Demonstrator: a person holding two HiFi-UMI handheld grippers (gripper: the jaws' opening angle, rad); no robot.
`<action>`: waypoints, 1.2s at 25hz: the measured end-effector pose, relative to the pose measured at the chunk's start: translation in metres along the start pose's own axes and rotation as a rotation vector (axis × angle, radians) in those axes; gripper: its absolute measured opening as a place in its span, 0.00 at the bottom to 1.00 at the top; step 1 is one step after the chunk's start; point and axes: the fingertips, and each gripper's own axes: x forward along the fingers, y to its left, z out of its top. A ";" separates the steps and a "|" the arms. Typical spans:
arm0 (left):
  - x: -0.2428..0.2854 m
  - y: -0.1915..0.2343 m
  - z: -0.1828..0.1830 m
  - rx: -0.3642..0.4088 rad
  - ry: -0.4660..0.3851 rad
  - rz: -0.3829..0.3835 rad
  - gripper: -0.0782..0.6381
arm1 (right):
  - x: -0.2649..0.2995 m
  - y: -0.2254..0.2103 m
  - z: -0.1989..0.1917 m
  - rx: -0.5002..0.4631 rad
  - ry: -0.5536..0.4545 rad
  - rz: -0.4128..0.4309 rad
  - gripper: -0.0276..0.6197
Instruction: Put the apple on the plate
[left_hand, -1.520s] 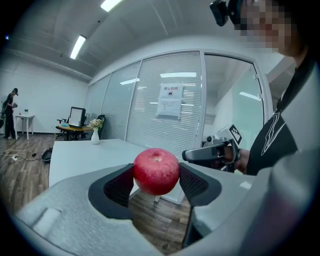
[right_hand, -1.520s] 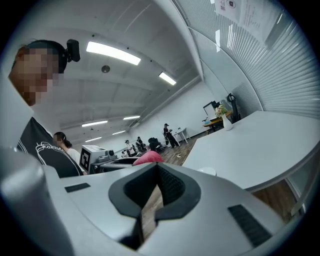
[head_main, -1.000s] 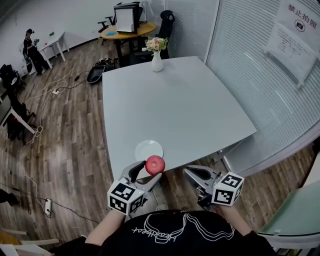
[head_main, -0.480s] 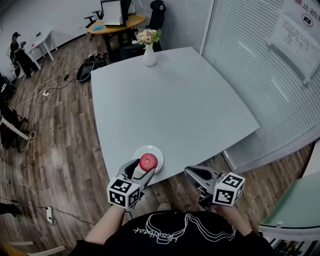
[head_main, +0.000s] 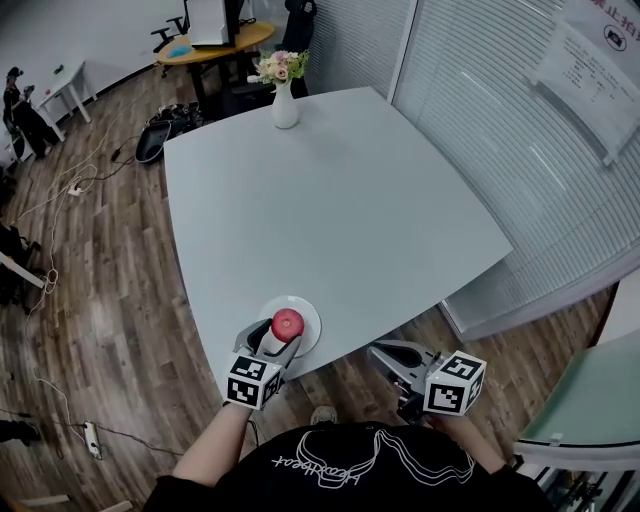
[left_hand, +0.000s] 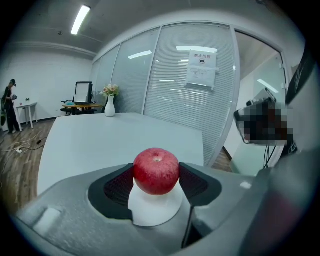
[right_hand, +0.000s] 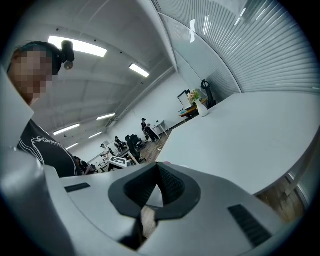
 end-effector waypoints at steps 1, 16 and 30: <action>0.004 0.002 -0.003 0.002 0.006 -0.002 0.51 | 0.000 -0.003 -0.002 0.004 0.006 -0.008 0.06; 0.025 0.013 -0.030 0.095 0.041 -0.048 0.51 | 0.014 -0.003 -0.015 0.033 0.066 -0.028 0.06; 0.005 0.004 -0.021 0.068 -0.028 -0.122 0.54 | 0.026 0.002 0.007 -0.003 0.061 0.004 0.06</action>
